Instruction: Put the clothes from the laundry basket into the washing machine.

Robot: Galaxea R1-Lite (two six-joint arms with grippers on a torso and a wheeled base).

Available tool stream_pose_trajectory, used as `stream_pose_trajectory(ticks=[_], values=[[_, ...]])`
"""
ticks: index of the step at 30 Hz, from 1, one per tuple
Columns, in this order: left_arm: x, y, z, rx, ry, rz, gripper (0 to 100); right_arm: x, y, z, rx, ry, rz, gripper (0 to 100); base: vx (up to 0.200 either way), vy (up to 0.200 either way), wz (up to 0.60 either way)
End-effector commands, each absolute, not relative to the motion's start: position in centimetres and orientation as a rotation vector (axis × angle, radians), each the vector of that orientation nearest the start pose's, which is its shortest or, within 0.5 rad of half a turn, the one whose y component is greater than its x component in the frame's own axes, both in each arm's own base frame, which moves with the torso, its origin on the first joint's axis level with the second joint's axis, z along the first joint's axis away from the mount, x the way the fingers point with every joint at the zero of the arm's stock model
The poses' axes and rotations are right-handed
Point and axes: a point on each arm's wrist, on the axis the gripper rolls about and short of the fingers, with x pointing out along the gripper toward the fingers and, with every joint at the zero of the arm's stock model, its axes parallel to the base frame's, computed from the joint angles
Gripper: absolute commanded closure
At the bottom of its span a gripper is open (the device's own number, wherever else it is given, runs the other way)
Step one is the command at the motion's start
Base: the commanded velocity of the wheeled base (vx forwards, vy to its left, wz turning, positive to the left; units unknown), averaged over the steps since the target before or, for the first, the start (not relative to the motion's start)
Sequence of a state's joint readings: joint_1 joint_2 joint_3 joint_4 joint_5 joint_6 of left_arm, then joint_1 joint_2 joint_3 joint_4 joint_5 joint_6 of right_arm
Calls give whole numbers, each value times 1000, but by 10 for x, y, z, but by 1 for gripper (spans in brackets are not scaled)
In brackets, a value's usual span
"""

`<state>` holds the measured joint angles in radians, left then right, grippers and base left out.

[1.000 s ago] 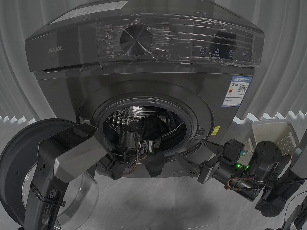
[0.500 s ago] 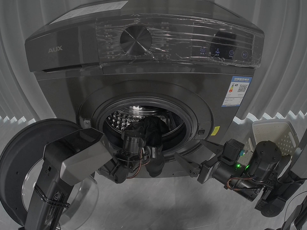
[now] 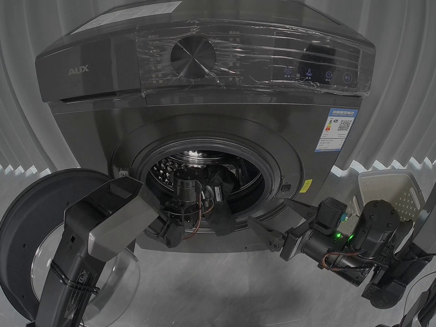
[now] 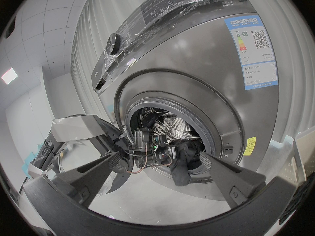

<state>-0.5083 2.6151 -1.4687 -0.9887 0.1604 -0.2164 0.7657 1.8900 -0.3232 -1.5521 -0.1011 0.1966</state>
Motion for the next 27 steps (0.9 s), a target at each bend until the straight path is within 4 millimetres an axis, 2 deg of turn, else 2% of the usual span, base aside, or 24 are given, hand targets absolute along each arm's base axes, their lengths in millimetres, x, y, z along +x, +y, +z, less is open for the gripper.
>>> stream_pose_trajectory(ticks=[1,7,14,15,20,24,27], values=[[458,-238,19,-193,92,-282,100,197,189,109,187,78,668,0,0,0,0],[478,-233,27,-217,6,-225,100,196,190,110,188,76,672,0,0,0,0],[477,-232,25,-216,18,-222,100,196,190,110,190,75,672,0,0,0,0],[477,-232,26,-217,17,-222,0,196,190,110,188,74,672,0,0,0,0],[474,-233,23,-219,22,-225,0,196,189,111,189,73,672,0,0,0,0],[463,-232,18,-201,74,-235,0,196,189,111,191,73,672,0,0,0,0],[451,-235,6,-178,132,-254,0,196,190,111,190,75,672,0,0,0,0]])
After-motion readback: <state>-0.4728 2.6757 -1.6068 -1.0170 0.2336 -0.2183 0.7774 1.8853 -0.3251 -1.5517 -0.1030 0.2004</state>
